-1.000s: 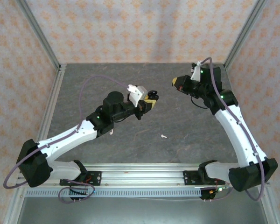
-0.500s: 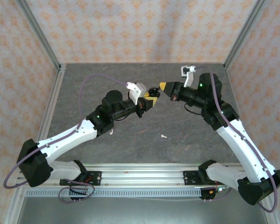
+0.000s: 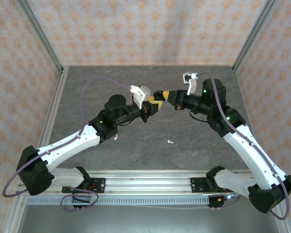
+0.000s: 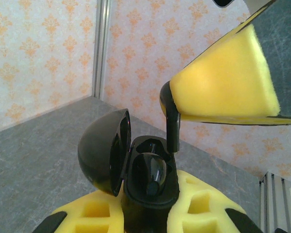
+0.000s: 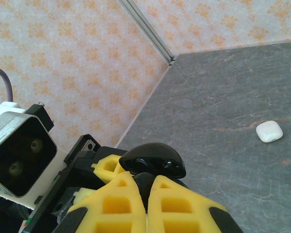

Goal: Insert wireless bluetooth earbuds into charging case

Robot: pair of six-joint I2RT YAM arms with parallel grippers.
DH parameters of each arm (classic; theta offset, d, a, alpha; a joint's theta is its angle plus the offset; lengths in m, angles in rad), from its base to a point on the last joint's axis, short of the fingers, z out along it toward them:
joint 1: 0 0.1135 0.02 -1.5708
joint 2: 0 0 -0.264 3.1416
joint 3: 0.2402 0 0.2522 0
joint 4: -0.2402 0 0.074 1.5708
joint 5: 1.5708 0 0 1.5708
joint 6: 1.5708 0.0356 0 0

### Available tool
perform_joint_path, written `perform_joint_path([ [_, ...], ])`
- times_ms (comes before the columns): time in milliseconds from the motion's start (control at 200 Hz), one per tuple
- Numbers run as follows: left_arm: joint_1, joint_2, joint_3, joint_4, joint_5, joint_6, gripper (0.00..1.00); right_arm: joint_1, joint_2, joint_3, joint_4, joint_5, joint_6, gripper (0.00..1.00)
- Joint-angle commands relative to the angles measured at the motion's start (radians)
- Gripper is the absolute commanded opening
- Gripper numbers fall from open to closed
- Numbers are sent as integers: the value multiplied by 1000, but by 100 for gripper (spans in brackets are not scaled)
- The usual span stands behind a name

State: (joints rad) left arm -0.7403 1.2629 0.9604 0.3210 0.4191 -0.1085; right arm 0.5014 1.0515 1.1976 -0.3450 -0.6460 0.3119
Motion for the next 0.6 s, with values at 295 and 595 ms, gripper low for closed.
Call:
perform_joint_path([
  [295,-13,-33,-9,49,0,-15,0,9,-7,-24,3,-4,-26,8],
  [595,-13,-38,-8,53,-9,-19,0,16,-5,-43,-8,-7,-39,8],
])
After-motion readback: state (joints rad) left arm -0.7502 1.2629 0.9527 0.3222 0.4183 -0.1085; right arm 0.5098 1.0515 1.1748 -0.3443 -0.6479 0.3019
